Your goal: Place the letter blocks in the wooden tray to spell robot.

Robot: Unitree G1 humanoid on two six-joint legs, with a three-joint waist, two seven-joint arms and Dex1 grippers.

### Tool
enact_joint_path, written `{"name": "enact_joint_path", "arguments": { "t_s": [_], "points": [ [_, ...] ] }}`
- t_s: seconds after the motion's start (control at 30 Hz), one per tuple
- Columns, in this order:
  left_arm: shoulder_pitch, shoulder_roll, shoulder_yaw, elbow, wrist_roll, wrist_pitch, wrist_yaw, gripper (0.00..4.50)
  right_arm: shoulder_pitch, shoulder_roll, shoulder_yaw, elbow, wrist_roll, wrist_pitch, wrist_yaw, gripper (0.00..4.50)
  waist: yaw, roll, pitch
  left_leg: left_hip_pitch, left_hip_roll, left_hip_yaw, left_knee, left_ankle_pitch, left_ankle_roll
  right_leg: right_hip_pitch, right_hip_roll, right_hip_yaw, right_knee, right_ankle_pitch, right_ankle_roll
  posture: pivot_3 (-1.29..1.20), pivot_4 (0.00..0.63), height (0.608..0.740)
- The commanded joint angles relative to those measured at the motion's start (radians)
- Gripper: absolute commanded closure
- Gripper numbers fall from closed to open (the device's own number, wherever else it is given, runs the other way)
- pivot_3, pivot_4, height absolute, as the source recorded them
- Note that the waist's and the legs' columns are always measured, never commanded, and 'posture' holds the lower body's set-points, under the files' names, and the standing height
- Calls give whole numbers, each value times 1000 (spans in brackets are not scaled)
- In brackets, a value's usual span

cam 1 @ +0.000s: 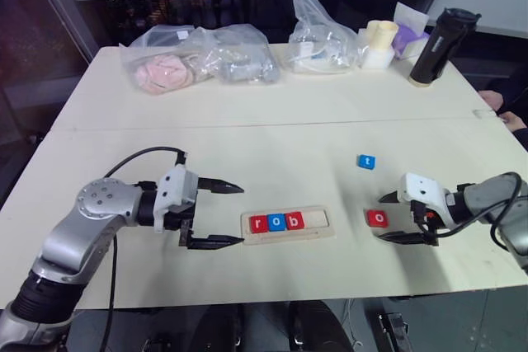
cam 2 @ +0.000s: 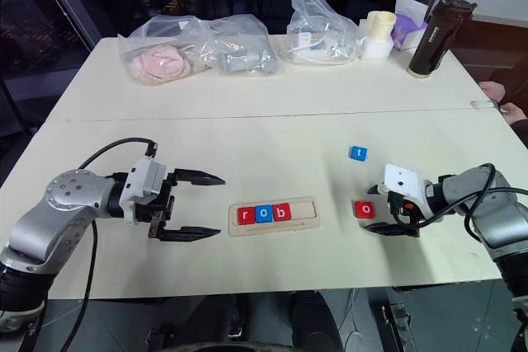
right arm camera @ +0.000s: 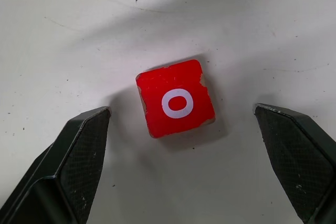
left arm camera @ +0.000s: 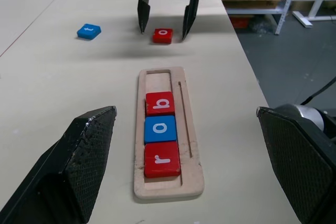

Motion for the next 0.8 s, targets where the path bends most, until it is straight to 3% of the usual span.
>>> {"name": "enact_joint_path", "arguments": {
  "t_s": [0.03,0.13,0.2,0.27,0.4,0.7,0.8],
  "points": [
    [-13,1,27,-21,-8,-12,7,0,5,15,-27,-24,12,6,-10,26,0,0,0,0,0,0,0,0,0,0,0,0,0,0,0,0,150,740],
    [-17,-4,27,-15,-7,-16,11,0,2,30,-20,-33,6,2,-20,26,-2,0,0,0,0,0,0,0,0,0,0,0,0,0,0,0,150,740],
    [-16,-1,27,-14,-7,-16,8,0,0,39,-18,-46,7,13,-21,557,-3,0,0,0,0,0,0,0,0,0,0,0,0,0,-1,0,150,740],
    [-15,1,27,-14,-8,-16,7,0,-3,46,-17,-62,11,31,-24,1338,-2,0,0,0,0,0,0,0,0,0,0,0,0,0,-1,0,150,740],
    [-13,3,29,-12,-6,-19,6,0,7,46,-21,-88,13,36,-17,3385,0,0,0,0,0,0,0,0,0,0,0,0,0,0,-1,0,150,740],
    [-2,7,30,-18,-9,-18,0,0,-70,18,-6,-278,32,90,37,3373,-5,1,0,0,0,0,0,0,0,-1,0,0,0,0,-1,0,150,740],
    [-12,2,22,-13,-7,-17,-4,0,-196,89,96,-331,8,143,46,3373,-5,1,0,0,0,0,0,0,0,-1,0,0,0,1,-1,0,150,740]
  ]
}}
